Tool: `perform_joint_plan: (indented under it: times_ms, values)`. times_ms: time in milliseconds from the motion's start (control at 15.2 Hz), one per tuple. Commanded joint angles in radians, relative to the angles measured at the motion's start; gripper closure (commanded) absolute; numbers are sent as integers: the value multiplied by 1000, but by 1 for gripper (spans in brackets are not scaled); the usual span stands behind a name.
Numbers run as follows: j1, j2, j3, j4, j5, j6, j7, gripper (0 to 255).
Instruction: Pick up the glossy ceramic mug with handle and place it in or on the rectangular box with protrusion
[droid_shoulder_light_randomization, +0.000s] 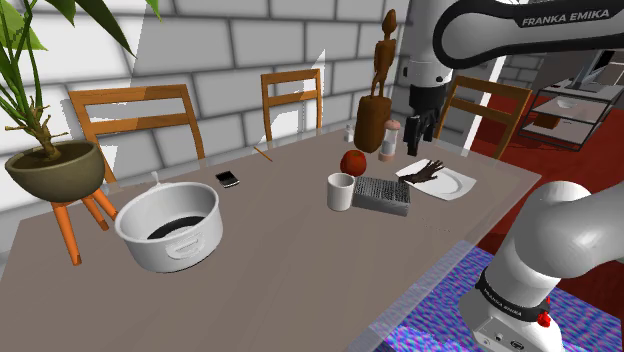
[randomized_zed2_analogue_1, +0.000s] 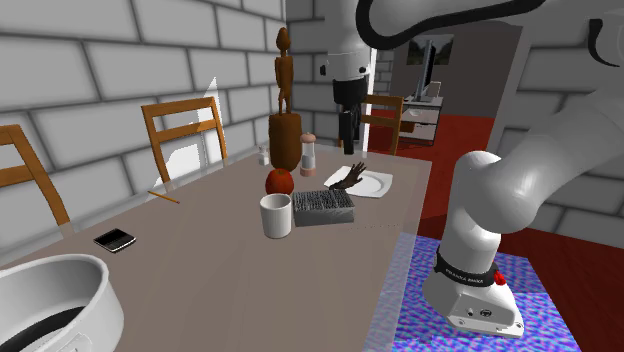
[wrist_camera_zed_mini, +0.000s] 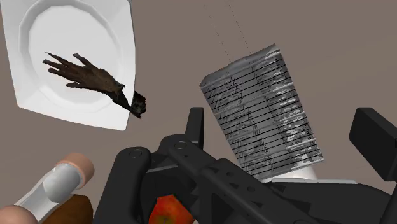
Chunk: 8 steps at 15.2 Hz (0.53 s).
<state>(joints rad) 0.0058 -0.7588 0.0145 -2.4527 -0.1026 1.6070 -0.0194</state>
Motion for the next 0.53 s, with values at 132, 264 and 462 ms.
perform_joint_plan:
  times_ms: [132,264,462]
  values:
    - [7,57,13,-4,15,63,24,0]
    - [13,118,26,-3,28,125,47,0]
    - [21,216,45,10,45,214,79,0]
